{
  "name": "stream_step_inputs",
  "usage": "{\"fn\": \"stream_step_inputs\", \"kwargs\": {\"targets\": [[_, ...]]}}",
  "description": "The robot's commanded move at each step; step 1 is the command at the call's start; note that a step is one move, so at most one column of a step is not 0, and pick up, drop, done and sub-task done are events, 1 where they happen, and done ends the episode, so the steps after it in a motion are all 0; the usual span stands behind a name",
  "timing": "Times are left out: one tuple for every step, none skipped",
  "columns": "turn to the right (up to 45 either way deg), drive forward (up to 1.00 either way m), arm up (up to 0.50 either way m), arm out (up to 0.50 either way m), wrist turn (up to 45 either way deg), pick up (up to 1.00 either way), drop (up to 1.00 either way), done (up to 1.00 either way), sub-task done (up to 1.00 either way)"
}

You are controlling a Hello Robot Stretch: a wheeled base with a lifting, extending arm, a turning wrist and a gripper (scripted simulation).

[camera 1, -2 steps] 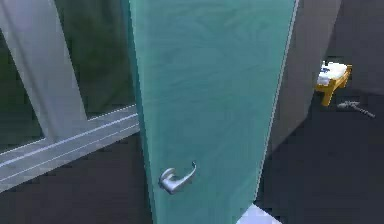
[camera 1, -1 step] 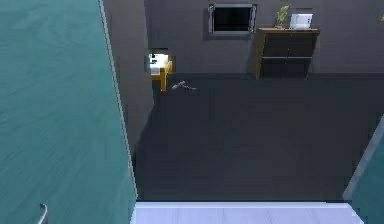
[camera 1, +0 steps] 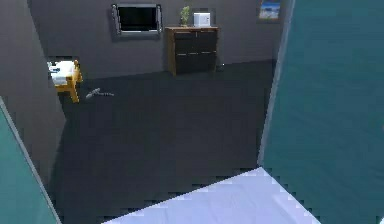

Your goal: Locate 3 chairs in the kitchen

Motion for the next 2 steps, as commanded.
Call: {"fn": "stream_step_inputs", "kwargs": {"targets": [[0.0,1.00,0.00,0.00,0.0,0.00,0.00,0.00,0.00],[0.0,0.65,0.00,0.00,0.0,0.00,0.00,0.00,0.00]]}}
